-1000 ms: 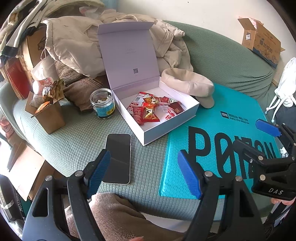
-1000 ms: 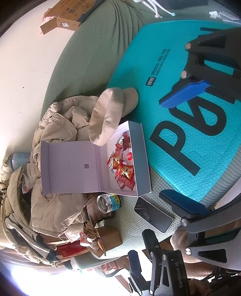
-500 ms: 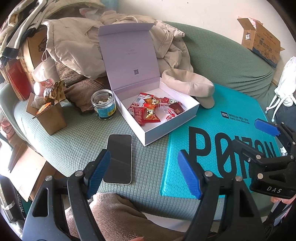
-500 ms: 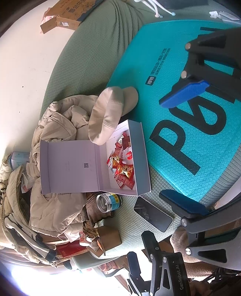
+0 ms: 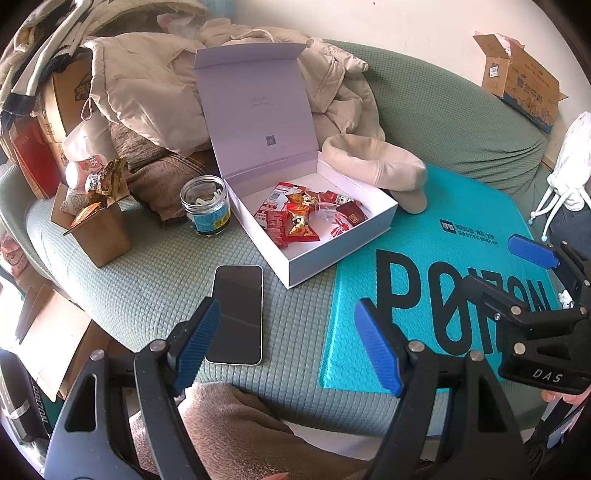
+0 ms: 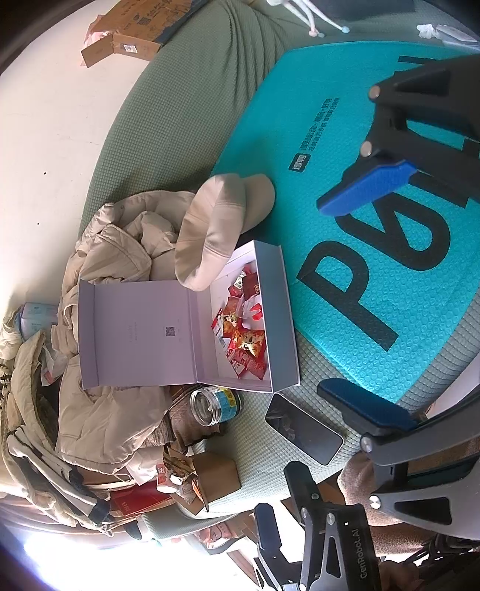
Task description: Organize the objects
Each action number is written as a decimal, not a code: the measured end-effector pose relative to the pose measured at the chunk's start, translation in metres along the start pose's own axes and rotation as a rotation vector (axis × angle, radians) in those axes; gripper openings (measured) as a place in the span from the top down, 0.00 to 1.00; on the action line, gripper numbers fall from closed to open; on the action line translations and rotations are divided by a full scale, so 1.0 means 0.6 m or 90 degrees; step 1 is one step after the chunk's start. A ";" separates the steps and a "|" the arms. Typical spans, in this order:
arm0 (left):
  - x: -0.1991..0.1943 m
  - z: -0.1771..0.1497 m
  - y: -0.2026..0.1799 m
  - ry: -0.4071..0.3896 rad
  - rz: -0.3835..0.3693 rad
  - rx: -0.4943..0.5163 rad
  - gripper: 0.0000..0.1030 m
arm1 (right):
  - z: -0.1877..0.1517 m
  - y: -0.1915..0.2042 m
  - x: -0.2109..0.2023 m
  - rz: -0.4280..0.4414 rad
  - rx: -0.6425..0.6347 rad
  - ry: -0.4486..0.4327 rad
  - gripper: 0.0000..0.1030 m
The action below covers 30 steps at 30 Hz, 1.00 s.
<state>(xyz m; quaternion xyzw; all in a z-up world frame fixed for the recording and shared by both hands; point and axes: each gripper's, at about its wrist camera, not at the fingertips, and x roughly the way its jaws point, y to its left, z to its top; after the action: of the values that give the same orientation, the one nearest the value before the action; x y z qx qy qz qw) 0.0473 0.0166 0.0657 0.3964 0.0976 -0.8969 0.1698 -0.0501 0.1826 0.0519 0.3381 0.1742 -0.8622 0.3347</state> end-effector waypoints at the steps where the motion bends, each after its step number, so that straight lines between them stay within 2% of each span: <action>1: 0.000 0.000 0.000 0.000 0.000 0.000 0.28 | 0.000 0.000 0.000 0.000 0.000 0.000 0.12; 23: 0.017 -0.006 -0.006 0.017 -0.004 0.006 0.28 | -0.009 -0.001 0.017 0.006 0.001 0.020 0.12; 30: 0.032 -0.007 -0.030 0.023 -0.005 0.028 0.28 | -0.020 -0.019 0.028 0.017 0.012 0.027 0.12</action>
<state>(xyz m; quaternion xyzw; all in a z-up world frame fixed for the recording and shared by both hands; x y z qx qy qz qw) 0.0312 0.0302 0.0492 0.4159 0.0827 -0.8922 0.1556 -0.0616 0.1893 0.0323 0.3617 0.1685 -0.8518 0.3394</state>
